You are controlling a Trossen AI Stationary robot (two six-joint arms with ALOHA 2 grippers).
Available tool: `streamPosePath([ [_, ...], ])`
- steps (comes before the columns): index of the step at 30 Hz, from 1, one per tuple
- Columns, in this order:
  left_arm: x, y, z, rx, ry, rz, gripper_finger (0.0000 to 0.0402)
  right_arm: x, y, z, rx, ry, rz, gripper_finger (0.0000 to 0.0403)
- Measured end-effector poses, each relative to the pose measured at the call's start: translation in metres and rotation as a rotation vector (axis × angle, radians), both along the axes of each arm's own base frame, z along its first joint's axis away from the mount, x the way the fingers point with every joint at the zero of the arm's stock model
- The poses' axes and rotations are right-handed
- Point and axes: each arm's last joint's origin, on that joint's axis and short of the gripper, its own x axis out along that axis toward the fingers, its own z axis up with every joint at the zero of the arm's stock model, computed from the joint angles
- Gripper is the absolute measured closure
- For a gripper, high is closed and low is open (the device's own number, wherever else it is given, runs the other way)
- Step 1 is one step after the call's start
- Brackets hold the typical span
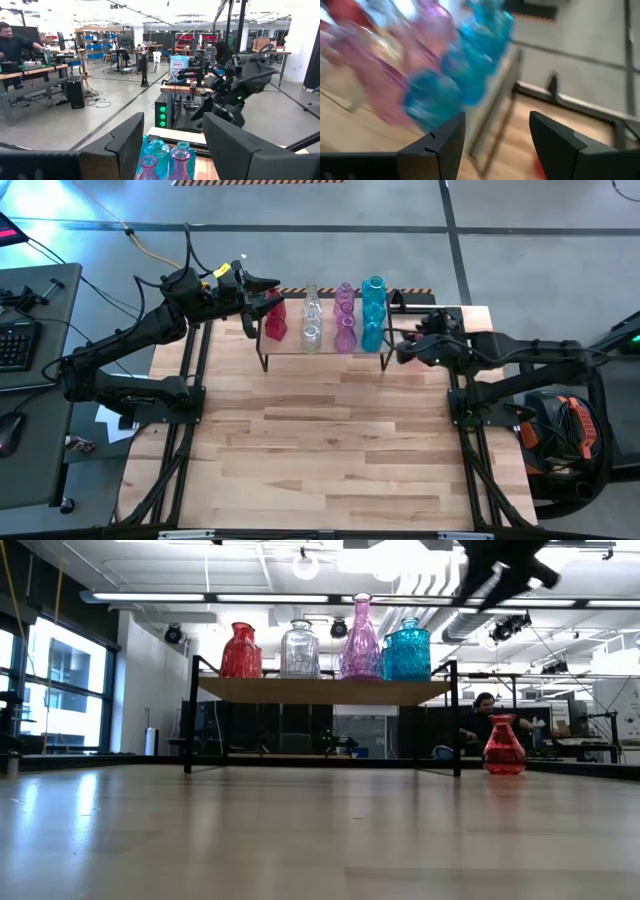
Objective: Sort vases onto shelf
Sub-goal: Put the red vase on the shelf aligned with the other red vases
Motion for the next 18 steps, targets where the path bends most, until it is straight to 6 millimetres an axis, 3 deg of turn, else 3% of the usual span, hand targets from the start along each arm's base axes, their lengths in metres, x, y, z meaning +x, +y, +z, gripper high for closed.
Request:
streamPosePath([
  [6,0.0,0.0,0.0,0.0,0.0,0.0,0.0207,-0.026,-0.015,-0.005,0.144,0.135,-0.005,0.0197],
  [18,0.0,0.0,0.0,0.0,0.0,0.0,0.0207,-0.044,-0.064,-0.012,0.273,0.339,0.097,0.0197],
])
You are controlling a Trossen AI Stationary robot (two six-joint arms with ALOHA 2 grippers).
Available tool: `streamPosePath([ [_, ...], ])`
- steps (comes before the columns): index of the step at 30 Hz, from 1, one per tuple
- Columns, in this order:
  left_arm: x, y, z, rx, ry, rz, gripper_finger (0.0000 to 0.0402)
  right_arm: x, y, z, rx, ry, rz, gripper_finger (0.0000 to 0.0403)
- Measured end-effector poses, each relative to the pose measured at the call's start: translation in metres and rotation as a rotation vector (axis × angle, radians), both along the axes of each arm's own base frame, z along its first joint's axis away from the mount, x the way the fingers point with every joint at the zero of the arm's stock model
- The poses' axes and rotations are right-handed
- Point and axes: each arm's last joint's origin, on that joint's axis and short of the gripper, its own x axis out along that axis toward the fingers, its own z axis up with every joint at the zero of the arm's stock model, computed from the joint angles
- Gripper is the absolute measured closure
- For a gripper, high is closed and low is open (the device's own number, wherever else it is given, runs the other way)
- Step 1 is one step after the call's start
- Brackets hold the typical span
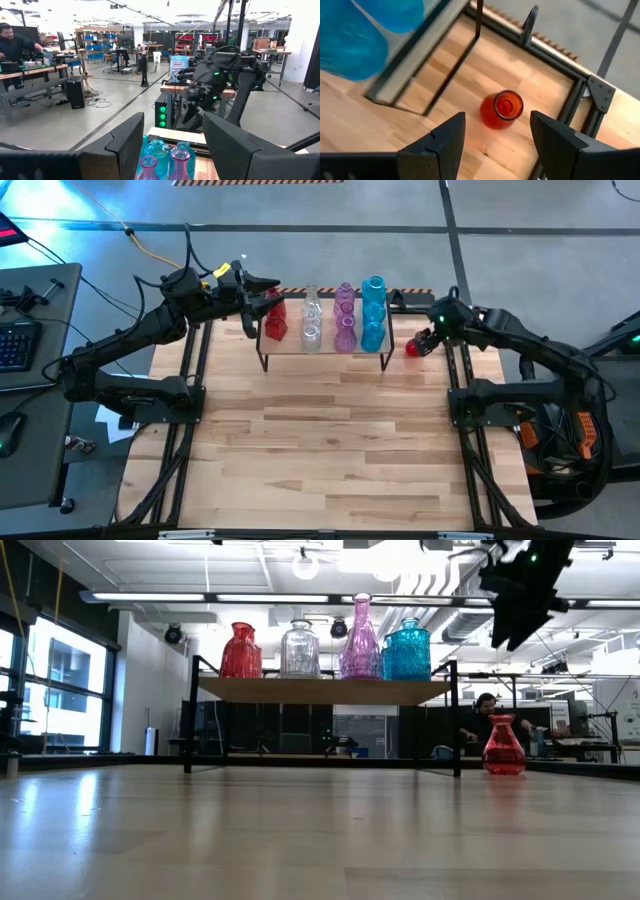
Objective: Sort vases onto shelf
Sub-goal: Put the red vase on the shelf aligned with the other red vases
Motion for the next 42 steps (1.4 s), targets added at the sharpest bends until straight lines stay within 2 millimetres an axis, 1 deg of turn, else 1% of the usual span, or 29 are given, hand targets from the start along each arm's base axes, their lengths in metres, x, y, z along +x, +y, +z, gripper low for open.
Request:
streamPosePath([
  [5,0.0,0.0,0.0,0.0,0.0,0.0,0.0207,-0.001,-0.028,-0.012,0.114,0.061,0.057,0.0197],
  [9,0.0,0.0,0.0,0.0,0.0,0.0,0.0207,0.005,-0.049,-0.025,0.185,0.082,0.089,0.0197],
  [12,0.0,0.0,0.0,0.0,0.0,0.0,0.0207,0.012,-0.06,-0.035,0.234,0.096,0.109,0.0197],
  [15,0.0,0.0,0.0,0.0,0.0,0.0,0.0207,0.017,-0.067,-0.045,0.285,0.122,0.121,0.0197],
  [19,0.0,0.0,0.0,0.0,0.0,0.0,0.0207,0.022,-0.071,-0.054,0.331,0.159,0.122,0.0197],
  [25,0.0,0.0,0.0,0.0,0.0,0.0,0.0207,0.024,-0.074,-0.059,0.351,0.172,0.121,0.0197],
  [30,0.0,0.0,0.0,0.0,0.0,0.0,0.0207,0.02,-0.071,-0.082,0.355,0.134,0.126,0.0197],
  [33,0.0,0.0,0.0,0.0,0.0,0.0,0.0207,0.018,-0.069,-0.092,0.337,0.112,0.128,0.0197],
  [42,0.0,0.0,0.0,0.0,0.0,0.0,0.0207,0.014,-0.071,-0.093,0.317,0.135,0.119,0.0197],
])
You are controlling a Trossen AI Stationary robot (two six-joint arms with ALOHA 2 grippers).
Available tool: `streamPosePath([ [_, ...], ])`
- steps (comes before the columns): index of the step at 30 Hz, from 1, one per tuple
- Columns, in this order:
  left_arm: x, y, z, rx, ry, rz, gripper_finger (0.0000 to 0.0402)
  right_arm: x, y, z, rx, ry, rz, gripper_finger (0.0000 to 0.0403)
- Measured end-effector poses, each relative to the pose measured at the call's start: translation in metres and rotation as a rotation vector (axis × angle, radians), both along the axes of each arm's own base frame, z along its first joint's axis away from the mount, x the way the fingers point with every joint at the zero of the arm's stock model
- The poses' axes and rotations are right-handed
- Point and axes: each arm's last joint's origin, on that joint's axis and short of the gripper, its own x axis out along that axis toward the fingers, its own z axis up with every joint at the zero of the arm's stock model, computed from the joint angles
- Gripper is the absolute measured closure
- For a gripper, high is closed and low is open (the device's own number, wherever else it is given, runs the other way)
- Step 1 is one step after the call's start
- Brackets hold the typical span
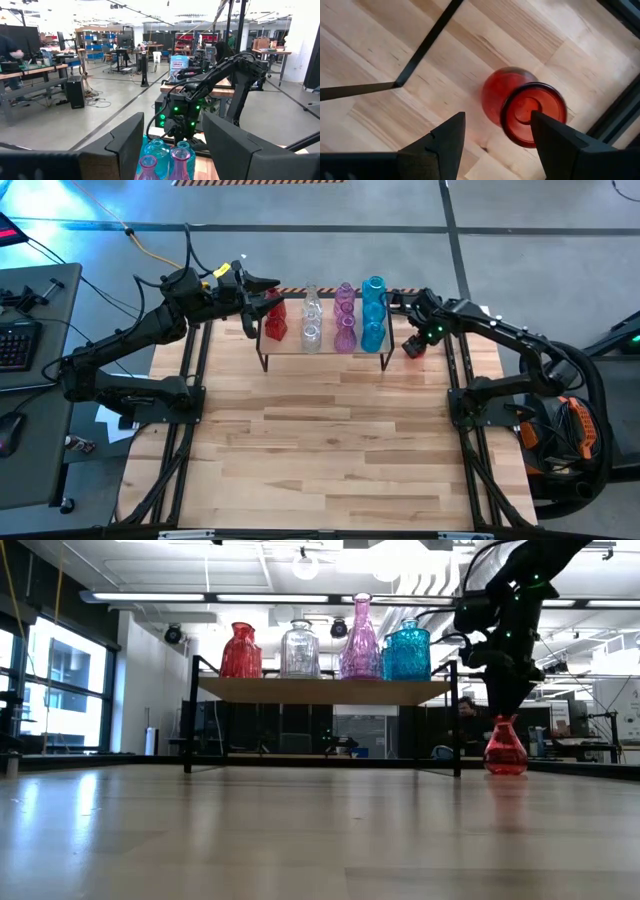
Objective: Sort vases onto shelf
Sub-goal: Put the red vase on the shelf aligned with the other red vases
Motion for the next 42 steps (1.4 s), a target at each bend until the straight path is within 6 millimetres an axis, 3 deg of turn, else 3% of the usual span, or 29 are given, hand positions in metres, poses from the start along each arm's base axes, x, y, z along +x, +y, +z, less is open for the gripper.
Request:
streamPosePath([
  [5,0.0,0.0,0.0,0.0,0.0,0.0,0.0207,-0.002,-0.001,0.0,-0.004,0.004,-0.01,0.0222],
  [22,0.0,0.0,0.0,0.0,0.0,0.0,0.0207,-0.005,0.001,-0.001,0.014,0.036,-0.046,0.0396],
  [42,0.0,0.0,0.0,0.0,0.0,0.0,0.0207,-0.019,0.018,0.013,0.049,0.04,-0.074,0.0403],
])
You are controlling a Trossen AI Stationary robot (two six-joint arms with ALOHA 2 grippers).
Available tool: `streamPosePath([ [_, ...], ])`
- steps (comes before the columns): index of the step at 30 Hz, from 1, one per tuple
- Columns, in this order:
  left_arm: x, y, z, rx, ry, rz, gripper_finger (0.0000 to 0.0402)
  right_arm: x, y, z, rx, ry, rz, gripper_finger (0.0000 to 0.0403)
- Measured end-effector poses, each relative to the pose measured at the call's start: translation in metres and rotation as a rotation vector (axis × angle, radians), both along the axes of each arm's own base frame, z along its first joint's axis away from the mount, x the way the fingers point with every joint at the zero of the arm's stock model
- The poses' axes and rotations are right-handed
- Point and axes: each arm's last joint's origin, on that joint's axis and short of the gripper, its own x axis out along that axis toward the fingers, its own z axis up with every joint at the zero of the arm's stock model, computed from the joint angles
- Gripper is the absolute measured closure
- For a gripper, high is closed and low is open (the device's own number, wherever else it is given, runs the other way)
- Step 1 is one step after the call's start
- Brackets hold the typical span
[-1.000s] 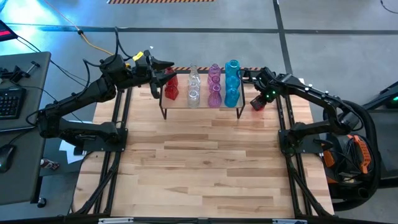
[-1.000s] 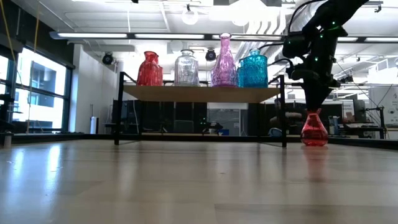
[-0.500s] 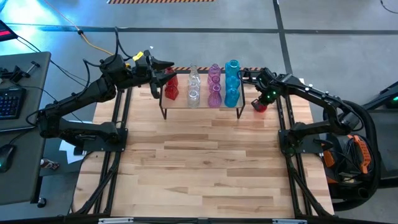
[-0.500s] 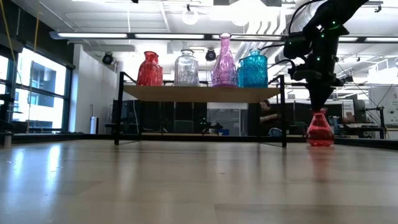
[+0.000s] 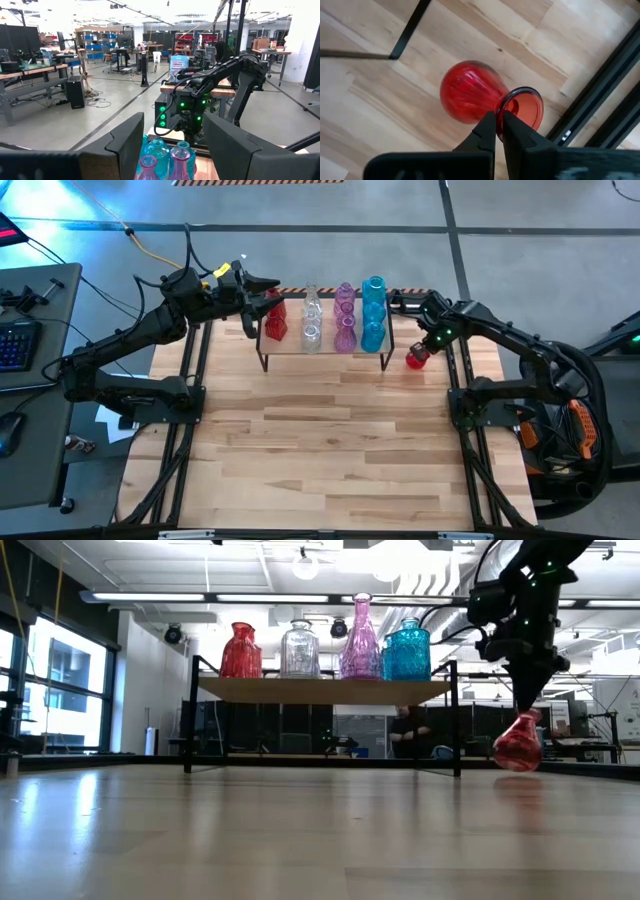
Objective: Sort vases onto shelf
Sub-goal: Put the red vase on the shelf aligned with the other red vases
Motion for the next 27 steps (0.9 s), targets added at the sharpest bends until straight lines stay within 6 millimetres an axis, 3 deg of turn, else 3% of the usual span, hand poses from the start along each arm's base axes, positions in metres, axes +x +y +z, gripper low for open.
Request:
streamPosePath([
  [13,0.0,0.0,0.0,0.0,0.0,0.0,0.0207,0.01,0.014,0.001,0.013,0.005,0.024,0.0403],
  [27,0.0,0.0,0.0,0.0,0.0,0.0,0.0207,0.03,0.054,0.0,0.043,0.06,0.087,0.0403],
])
